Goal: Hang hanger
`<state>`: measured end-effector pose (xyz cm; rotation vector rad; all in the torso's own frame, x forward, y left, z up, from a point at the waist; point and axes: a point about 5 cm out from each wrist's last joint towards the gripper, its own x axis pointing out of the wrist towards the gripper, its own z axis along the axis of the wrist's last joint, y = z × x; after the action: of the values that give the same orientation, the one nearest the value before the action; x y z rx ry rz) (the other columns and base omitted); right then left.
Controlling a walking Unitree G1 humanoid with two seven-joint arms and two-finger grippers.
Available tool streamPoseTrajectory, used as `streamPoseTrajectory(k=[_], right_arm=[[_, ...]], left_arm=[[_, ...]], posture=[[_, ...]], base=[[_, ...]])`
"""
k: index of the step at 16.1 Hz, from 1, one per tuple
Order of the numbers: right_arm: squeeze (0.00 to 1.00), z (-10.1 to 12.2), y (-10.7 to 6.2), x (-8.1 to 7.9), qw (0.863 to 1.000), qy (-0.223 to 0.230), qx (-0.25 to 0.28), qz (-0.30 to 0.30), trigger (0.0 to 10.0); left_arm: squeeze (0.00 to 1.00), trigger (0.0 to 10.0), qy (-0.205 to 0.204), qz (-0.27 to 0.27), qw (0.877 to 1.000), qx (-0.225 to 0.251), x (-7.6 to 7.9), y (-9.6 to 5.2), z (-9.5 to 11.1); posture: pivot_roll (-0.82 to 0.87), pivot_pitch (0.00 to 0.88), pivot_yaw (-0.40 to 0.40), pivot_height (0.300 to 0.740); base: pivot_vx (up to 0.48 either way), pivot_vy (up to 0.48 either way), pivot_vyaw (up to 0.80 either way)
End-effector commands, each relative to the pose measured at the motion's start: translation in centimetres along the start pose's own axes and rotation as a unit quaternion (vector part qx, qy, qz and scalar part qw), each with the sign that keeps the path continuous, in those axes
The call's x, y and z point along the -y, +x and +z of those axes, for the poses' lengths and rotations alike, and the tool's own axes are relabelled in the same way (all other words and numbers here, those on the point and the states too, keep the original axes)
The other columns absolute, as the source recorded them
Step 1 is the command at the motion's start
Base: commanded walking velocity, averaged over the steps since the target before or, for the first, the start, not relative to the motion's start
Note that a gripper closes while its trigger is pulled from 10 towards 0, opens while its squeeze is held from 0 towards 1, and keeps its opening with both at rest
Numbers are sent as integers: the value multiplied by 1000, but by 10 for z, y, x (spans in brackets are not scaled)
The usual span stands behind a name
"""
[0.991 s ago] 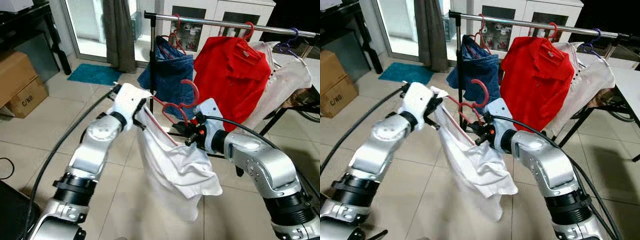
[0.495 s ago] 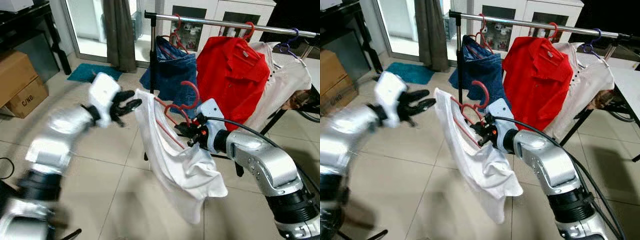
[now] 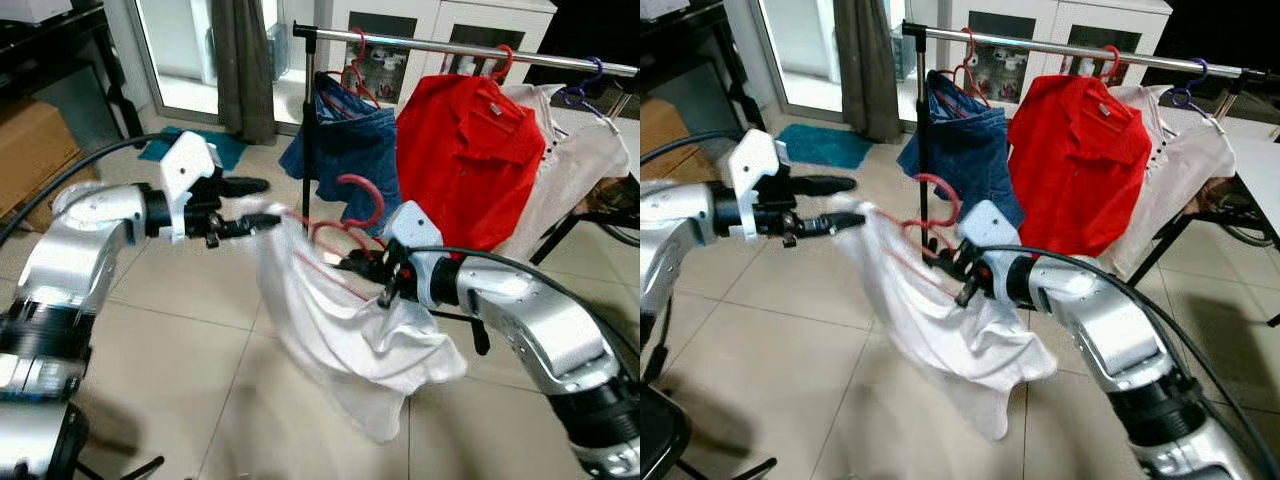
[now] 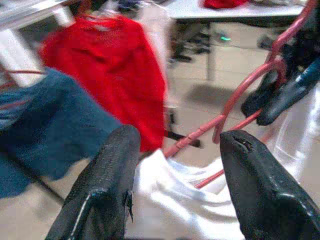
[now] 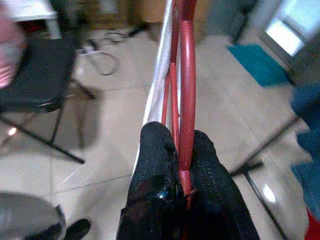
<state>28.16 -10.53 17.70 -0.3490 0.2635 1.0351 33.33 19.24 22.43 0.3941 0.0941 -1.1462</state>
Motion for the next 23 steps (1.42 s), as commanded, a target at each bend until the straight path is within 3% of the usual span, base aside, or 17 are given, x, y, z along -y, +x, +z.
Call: streamPoseTrajectory(k=[1, 3, 5, 6, 8, 10, 11, 12, 15, 23], right_arm=[[0, 14, -2, -6, 998, -41, 23, 33, 10000], [0, 16, -2, -10, 997, -55, 24, 53, 10000], [0, 16, 0, -10, 996, -68, 19, 60, 10000], [0, 16, 0, -12, 995, -73, 17, 66, 10000], [0, 16, 1, -13, 995, -75, 15, 71, 10000], [0, 17, 1, -12, 994, -79, 14, 76, 10000], [0, 19, 2, -12, 993, -84, 16, 79, 10000], [0, 20, 3, -13, 993, -88, 16, 81, 10000], [0, 20, 3, -15, 993, -90, 15, 80, 10000], [0, 20, 7, -16, 994, -78, 9, 77, 10000]], left_arm=[[0, 10000, 7, -30, 1000, -6, -4, -3, 0], [0, 10000, 2, -96, 995, 3, -3, -1, 4], [0, 10000, 51, -169, 984, -30, 5, 9, 4], [0, 10000, 52, -197, 979, -17, 9, 18, 6], [0, 10000, 53, -230, 972, 22, 12, 30, 21], [0, 10000, 66, -253, 965, 5, 14, 36, 20], [0, 6627, 71, -258, 964, -14, 15, 38, 13], [0, 0, 74, -258, 963, -30, 15, 40, 8], [0, 0, 81, -228, 969, -39, 10, 46, 3], [0, 0, 84, -254, 961, -67, 11, 44, -3]], posture=[[-145, 0, -28, 740], [-143, 0, -23, 740], [-147, 0, -18, 740], [-156, 0, -20, 740], [-158, 0, -26, 740], [-161, 0, -24, 740], [-171, 0, -11, 740], [-177, 0, -7, 740], [-183, 0, -3, 740], [-180, 0, 4, 740]], base=[[0, 0, 0], [0, 0, 0], [0, 0, 0], [0, 0, 0], [0, 0, 0], [0, 0, 0], [0, 0, 0], [0, 0, 0], [0, 0, 0], [0, 0, 0]])
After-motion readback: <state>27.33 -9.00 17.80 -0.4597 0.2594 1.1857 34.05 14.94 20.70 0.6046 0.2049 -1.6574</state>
